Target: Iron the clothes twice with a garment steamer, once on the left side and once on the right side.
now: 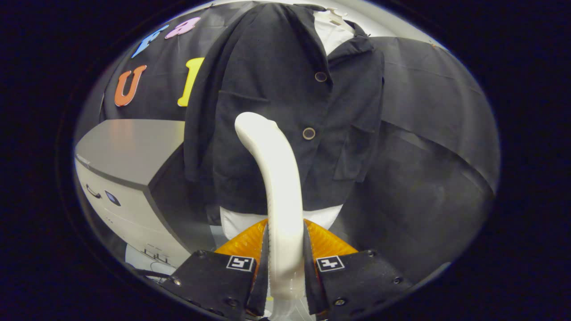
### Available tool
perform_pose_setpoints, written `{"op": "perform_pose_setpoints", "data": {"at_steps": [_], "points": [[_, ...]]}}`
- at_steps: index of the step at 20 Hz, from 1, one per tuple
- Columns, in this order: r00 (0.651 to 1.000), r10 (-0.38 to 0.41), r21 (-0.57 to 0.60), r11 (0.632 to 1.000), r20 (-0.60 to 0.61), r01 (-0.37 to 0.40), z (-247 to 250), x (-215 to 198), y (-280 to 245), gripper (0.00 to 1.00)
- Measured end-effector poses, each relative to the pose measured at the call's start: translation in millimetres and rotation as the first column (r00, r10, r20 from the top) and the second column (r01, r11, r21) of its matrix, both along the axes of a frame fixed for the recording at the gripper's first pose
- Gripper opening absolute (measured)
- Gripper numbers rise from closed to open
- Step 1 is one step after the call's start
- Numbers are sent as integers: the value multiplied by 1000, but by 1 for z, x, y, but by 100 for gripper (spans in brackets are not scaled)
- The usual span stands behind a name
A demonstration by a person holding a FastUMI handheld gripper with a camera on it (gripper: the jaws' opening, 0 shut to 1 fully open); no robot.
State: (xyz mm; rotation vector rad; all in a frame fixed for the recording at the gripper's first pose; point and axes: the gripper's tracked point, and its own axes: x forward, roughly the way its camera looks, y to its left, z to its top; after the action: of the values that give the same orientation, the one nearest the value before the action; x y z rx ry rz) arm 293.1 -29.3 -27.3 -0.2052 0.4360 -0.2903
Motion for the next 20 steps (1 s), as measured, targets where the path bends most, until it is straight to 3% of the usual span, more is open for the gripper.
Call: {"op": "perform_pose_setpoints", "data": {"at_steps": [12,16,20], "points": [[999,12,79,997,-46,-8,-40,-13,-8,38],[1000,-11,154,988,-18,13,-29,-40,-42,38],[996,-83,202,976,25,76,-2,-59,-103,38]]}}
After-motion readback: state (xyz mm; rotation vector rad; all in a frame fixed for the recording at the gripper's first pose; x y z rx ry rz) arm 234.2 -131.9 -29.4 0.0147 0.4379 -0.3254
